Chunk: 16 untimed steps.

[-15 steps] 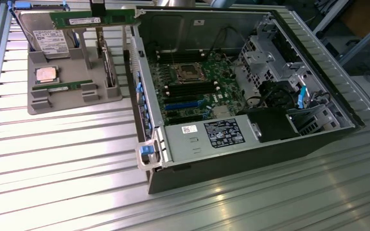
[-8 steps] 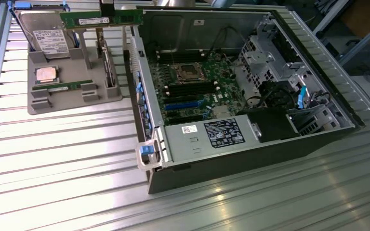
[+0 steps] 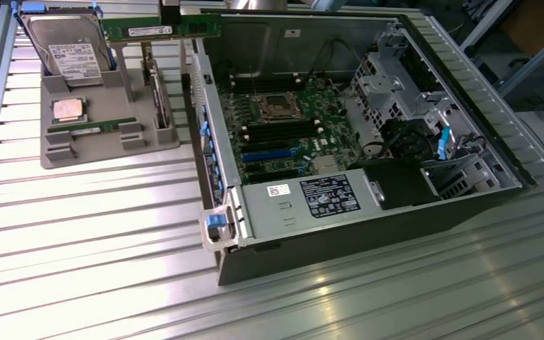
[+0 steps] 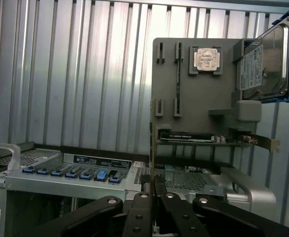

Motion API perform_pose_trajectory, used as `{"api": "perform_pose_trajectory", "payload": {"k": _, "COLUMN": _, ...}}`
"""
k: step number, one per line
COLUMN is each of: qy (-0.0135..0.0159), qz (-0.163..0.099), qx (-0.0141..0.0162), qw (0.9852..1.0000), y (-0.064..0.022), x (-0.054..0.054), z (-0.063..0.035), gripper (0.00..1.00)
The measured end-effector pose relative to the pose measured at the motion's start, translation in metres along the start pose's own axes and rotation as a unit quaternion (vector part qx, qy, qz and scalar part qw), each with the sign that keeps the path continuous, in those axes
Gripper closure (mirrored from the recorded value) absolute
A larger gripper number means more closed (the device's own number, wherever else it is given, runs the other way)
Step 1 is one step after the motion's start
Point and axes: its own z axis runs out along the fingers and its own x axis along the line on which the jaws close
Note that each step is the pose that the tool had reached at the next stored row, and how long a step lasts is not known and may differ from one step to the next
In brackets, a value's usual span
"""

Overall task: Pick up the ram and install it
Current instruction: 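Pick up the ram and move it above insertion slot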

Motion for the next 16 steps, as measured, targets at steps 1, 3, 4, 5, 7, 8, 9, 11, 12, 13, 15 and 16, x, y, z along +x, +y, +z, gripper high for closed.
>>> {"api": "perform_pose_trajectory", "payload": {"k": 1, "qy": 0.0000, "qz": 0.000, "qx": 0.0001, "qw": 1.0000, "y": -0.0017, "x": 0.000, "z": 0.0000, "gripper": 0.88}}
{"api": "perform_pose_trajectory", "payload": {"k": 3, "qy": 0.0000, "qz": 0.000, "qx": 0.0000, "qw": 1.0000, "y": -0.0051, "x": 0.000, "z": -0.0001, "gripper": 0.88}}
{"api": "perform_pose_trajectory", "payload": {"k": 4, "qy": 0.0000, "qz": 0.000, "qx": 0.0000, "qw": 1.0000, "y": -0.0080, "x": 0.001, "z": -0.0002, "gripper": 0.88}}
{"api": "perform_pose_trajectory", "payload": {"k": 5, "qy": 0.0000, "qz": 0.000, "qx": 0.0001, "qw": 1.0000, "y": -0.0108, "x": 0.001, "z": -0.0002, "gripper": 0.88}}
{"api": "perform_pose_trajectory", "payload": {"k": 7, "qy": 0.0000, "qz": 0.000, "qx": 0.0001, "qw": 1.0000, "y": -0.0141, "x": 0.001, "z": -0.0003, "gripper": 0.88}}
{"api": "perform_pose_trajectory", "payload": {"k": 8, "qy": 0.0000, "qz": -0.001, "qx": 0.0000, "qw": 1.0000, "y": -0.0150, "x": 0.001, "z": -0.0003, "gripper": 0.88}}
{"api": "perform_pose_trajectory", "payload": {"k": 9, "qy": 0.0000, "qz": -0.001, "qx": 0.0001, "qw": 1.0000, "y": -0.0159, "x": 0.002, "z": -0.0003, "gripper": 0.88}}
{"api": "perform_pose_trajectory", "payload": {"k": 11, "qy": 0.0000, "qz": -0.001, "qx": 0.0001, "qw": 1.0000, "y": -0.0179, "x": 0.002, "z": -0.0004, "gripper": 0.88}}
{"api": "perform_pose_trajectory", "payload": {"k": 12, "qy": 0.0000, "qz": -0.001, "qx": 0.0000, "qw": 1.0000, "y": -0.0189, "x": 0.002, "z": -0.0004, "gripper": 0.88}}
{"api": "perform_pose_trajectory", "payload": {"k": 13, "qy": 0.0000, "qz": -0.001, "qx": 0.0001, "qw": 1.0000, "y": -0.0208, "x": 0.002, "z": -0.0005, "gripper": 0.88}}
{"api": "perform_pose_trajectory", "payload": {"k": 15, "qy": 0.0000, "qz": -0.001, "qx": 0.0001, "qw": 1.0000, "y": -0.0252, "x": 0.002, "z": -0.0006, "gripper": 0.88}}
{"api": "perform_pose_trajectory", "payload": {"k": 16, "qy": 0.0000, "qz": -0.001, "qx": 0.0000, "qw": 1.0000, "y": -0.0262, "x": 0.003, "z": -0.0006, "gripper": 0.88}}
